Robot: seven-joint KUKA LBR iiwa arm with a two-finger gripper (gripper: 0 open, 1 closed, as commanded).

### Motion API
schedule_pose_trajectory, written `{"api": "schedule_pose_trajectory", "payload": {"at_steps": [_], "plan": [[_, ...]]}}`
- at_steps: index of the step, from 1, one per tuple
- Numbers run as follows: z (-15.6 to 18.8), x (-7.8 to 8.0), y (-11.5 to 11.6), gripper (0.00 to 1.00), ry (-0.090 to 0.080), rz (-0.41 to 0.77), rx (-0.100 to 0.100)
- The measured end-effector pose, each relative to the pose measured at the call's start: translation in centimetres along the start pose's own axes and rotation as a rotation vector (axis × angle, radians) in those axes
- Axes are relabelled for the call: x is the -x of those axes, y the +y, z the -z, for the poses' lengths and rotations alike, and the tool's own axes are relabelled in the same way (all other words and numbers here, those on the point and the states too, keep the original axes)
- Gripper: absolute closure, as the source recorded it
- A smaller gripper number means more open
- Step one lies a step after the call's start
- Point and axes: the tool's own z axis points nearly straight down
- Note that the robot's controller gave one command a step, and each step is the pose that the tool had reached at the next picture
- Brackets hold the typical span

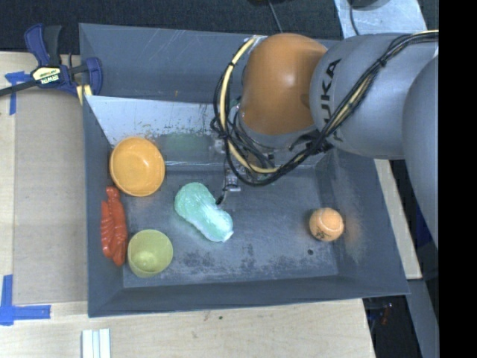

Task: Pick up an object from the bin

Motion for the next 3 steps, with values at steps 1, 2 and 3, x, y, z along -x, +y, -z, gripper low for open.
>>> {"api": "schedule_pose_trajectory", "payload": {"at_steps": [1, 2, 3], "plan": [[-8.8, -3.0, 2.2, 0.00, 0.002, -0.236, 0.007], [-1.3, -3.3, 1.0, 0.00, -0.008, -0.129, 0.001], [-6.4, -3.2, 1.2, 0.00, 0.006, -0.281, 0.000]]}}
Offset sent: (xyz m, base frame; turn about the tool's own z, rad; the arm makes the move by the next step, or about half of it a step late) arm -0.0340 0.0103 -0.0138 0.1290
